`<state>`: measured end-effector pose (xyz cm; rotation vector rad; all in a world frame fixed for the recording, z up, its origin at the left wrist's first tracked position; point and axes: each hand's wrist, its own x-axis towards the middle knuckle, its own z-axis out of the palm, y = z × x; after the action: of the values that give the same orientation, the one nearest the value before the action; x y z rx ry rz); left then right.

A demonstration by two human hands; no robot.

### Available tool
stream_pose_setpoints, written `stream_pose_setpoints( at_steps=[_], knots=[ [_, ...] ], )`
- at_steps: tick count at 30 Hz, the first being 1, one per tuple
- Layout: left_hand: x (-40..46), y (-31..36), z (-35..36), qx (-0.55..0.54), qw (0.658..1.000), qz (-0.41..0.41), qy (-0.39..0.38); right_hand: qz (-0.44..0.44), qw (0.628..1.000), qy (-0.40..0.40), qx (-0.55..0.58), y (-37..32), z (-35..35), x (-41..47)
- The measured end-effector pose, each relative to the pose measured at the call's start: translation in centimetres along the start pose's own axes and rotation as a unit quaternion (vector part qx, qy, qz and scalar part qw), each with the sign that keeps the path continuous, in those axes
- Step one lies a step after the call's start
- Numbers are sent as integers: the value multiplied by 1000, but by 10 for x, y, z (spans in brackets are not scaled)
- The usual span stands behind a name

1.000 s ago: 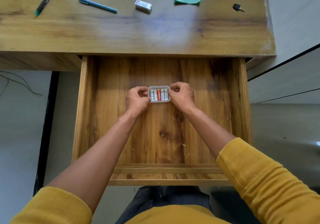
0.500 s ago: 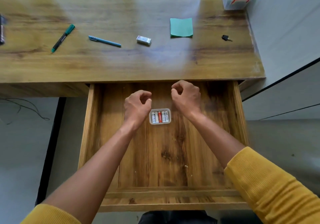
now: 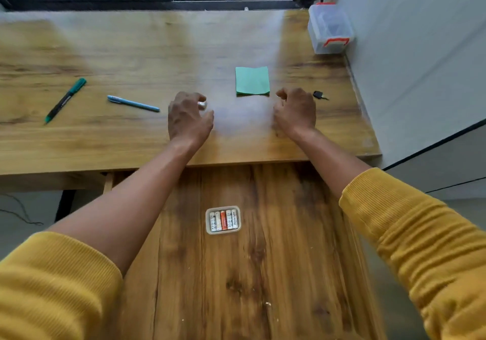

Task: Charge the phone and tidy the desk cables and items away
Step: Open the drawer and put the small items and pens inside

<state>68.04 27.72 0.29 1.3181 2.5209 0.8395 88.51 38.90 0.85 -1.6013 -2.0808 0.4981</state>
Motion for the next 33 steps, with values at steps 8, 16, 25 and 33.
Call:
stream_pose_setpoints(
  at_steps=[8,16,25,33],
  knots=[
    [46,-1,24,70,995,-77,-8,45,994,-1,-97,45,-10,52],
    [46,3,36,80,994,-68,14,30,986,11,-165,61,-6,58],
    [31,12,30,9,999,-15,43,4,987,7,-161,65,-10,54],
    [-36,18,12,-41,989,144,11,-54,997,50,23,19,-14,-3]
  ],
)
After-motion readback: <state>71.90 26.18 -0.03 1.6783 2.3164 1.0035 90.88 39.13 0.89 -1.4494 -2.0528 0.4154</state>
